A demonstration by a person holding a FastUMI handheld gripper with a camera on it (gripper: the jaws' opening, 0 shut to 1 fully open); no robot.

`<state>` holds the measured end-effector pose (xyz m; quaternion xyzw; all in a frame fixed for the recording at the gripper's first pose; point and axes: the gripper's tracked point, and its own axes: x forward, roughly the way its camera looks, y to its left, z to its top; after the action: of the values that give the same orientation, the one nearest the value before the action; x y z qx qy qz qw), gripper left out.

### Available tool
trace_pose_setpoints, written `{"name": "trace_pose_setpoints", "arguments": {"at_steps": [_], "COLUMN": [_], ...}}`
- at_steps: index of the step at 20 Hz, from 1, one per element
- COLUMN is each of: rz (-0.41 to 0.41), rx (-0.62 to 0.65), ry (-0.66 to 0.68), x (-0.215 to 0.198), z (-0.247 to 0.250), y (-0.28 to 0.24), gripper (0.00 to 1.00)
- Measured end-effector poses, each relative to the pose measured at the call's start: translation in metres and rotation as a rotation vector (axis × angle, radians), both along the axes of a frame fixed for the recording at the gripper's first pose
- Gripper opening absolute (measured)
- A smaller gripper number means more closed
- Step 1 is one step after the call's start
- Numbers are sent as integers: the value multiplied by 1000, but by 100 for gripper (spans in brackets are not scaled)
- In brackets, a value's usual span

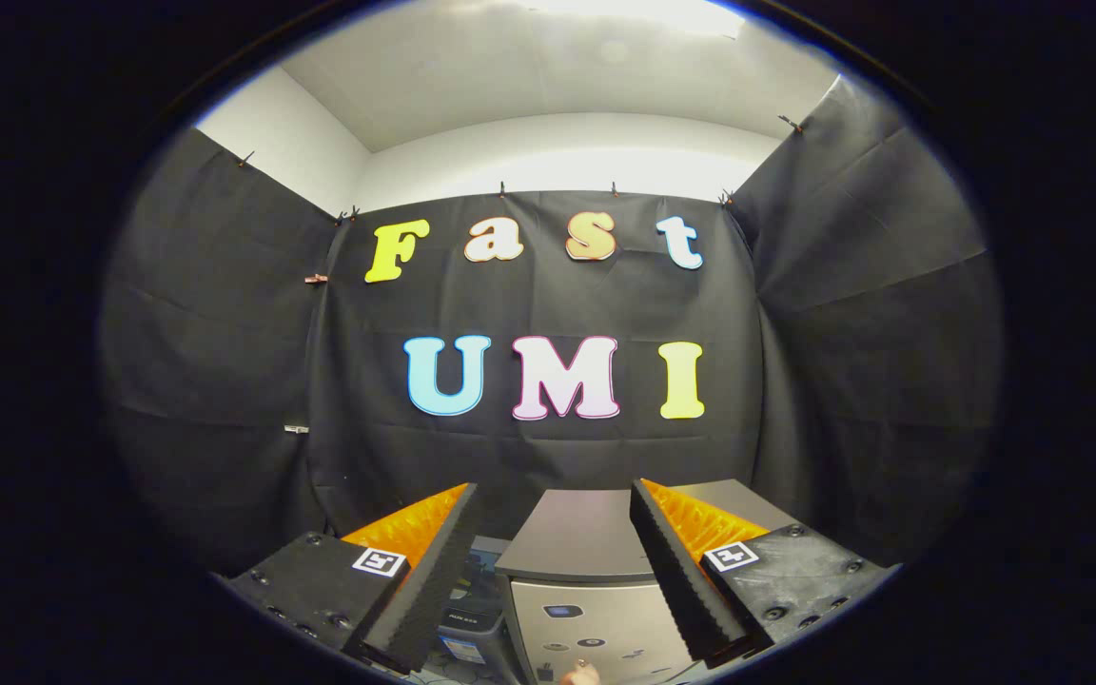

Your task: Put the clothes into the washing machine and then close the washing machine lid.

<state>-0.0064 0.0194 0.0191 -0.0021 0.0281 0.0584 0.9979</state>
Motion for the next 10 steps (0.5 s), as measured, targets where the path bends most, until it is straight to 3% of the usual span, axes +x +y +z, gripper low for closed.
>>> {"name": "trace_pose_setpoints", "arguments": {"at_steps": [10], "rz": [-15], "rx": [-12], "ry": [-53], "x": [-15], "z": [13], "y": [-17], "gripper": [98]}}
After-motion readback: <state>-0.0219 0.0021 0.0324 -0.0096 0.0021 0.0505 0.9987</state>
